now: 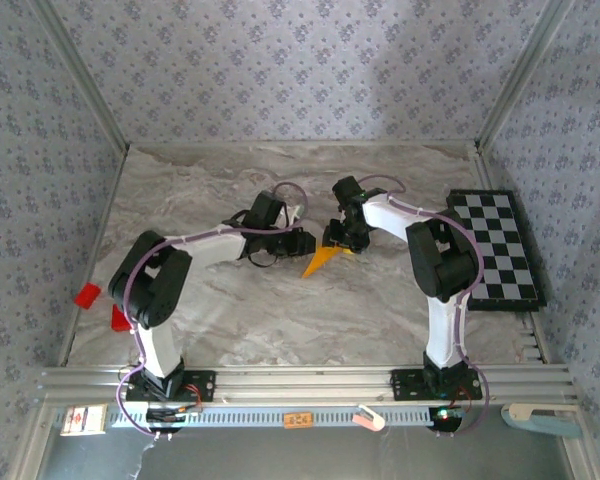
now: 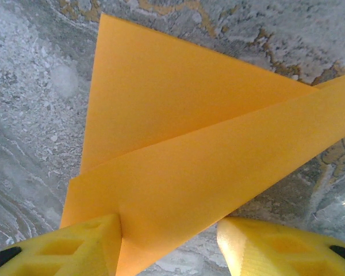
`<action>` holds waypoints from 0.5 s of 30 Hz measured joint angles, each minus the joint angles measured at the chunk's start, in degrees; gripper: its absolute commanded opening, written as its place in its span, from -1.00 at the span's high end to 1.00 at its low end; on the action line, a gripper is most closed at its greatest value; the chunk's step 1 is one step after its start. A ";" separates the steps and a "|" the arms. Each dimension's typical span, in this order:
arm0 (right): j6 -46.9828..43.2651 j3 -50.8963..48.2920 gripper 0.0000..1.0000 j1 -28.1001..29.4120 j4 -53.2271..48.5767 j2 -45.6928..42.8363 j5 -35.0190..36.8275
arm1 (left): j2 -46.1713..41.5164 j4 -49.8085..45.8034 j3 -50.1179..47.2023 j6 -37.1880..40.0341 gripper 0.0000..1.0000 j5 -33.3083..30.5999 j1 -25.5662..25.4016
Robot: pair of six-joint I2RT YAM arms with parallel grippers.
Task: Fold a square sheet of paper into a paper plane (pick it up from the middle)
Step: Fold the wing for the fifth time at the center of the table.
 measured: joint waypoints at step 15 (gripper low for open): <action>0.00 0.28 -0.07 0.00 -0.31 0.17 -0.02 | 5.44 -0.35 1.49 -0.48 0.70 1.55 -1.05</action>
